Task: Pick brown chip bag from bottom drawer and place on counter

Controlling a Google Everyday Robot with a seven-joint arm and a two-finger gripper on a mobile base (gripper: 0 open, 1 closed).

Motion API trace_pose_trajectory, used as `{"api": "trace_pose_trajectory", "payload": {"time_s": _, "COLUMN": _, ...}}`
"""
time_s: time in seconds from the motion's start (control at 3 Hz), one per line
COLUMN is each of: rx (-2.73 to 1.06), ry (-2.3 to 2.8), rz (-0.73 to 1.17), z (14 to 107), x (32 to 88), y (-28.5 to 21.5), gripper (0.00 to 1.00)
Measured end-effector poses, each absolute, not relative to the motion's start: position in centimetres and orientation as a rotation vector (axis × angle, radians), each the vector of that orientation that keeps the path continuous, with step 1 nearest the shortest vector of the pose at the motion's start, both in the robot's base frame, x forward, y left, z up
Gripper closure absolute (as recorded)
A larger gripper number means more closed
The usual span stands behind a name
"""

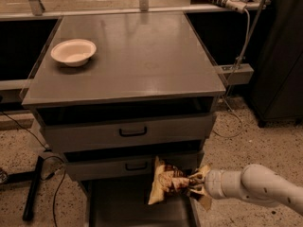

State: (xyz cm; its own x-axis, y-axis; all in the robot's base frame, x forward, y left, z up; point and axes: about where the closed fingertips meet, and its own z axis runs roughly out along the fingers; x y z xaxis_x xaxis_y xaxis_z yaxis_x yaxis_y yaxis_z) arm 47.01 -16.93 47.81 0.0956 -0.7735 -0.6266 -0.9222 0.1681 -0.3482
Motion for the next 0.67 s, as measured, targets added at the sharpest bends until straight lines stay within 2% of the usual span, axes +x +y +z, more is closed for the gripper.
{"api": "trace_pose_trajectory", "payload": {"time_s": 0.67, "rx": -1.714, "ry": 1.652, "rz": 0.118, "z": 54.9, "x": 47.1, "y": -16.2, "gripper": 1.0}}
